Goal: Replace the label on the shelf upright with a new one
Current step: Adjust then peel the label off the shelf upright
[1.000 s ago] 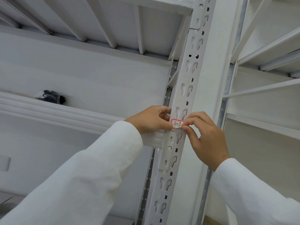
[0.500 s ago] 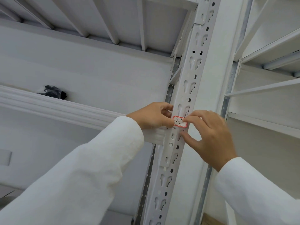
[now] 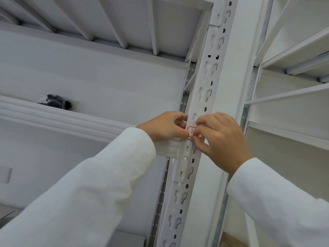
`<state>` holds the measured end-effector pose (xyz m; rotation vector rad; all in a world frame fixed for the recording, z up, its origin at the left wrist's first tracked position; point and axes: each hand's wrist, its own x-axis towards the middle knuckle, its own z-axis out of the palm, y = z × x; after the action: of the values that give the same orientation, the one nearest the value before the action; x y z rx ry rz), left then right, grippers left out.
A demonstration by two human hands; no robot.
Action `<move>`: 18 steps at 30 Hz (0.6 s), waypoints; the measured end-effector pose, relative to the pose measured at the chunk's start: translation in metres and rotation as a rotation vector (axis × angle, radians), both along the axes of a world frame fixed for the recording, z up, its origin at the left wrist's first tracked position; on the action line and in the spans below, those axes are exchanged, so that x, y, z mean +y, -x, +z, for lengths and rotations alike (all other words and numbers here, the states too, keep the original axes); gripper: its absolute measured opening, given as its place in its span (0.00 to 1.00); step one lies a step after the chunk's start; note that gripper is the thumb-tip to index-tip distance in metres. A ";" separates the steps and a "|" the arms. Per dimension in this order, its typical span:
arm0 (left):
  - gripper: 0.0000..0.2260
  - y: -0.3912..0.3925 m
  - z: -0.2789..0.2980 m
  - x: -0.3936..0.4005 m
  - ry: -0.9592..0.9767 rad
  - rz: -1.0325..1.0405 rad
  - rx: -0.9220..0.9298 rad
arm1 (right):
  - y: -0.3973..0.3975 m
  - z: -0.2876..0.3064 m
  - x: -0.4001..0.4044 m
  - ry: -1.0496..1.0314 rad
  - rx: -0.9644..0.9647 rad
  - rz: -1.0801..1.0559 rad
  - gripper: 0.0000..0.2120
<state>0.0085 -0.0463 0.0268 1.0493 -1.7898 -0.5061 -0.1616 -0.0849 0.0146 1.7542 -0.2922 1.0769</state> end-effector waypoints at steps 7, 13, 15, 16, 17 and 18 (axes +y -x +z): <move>0.17 0.000 0.000 0.000 -0.019 -0.006 0.015 | -0.003 -0.004 -0.004 -0.018 -0.009 -0.013 0.11; 0.15 0.003 0.002 0.001 -0.041 0.073 0.026 | -0.002 -0.006 -0.007 -0.039 -0.003 0.001 0.11; 0.15 0.005 0.003 0.001 -0.049 0.084 0.033 | -0.002 -0.006 -0.006 -0.048 0.001 -0.009 0.12; 0.15 0.005 0.002 0.000 -0.053 0.087 0.034 | -0.002 -0.006 -0.006 -0.053 -0.001 -0.011 0.12; 0.15 0.004 0.002 0.000 -0.054 0.090 0.030 | -0.002 -0.007 -0.006 -0.061 -0.007 -0.009 0.12; 0.15 0.004 0.002 -0.001 -0.053 0.096 0.025 | -0.002 -0.007 -0.006 -0.068 -0.013 -0.005 0.11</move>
<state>0.0044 -0.0470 0.0291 1.1550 -1.7034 -0.5071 -0.1596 -0.0909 0.0075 1.8066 -0.3452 1.0861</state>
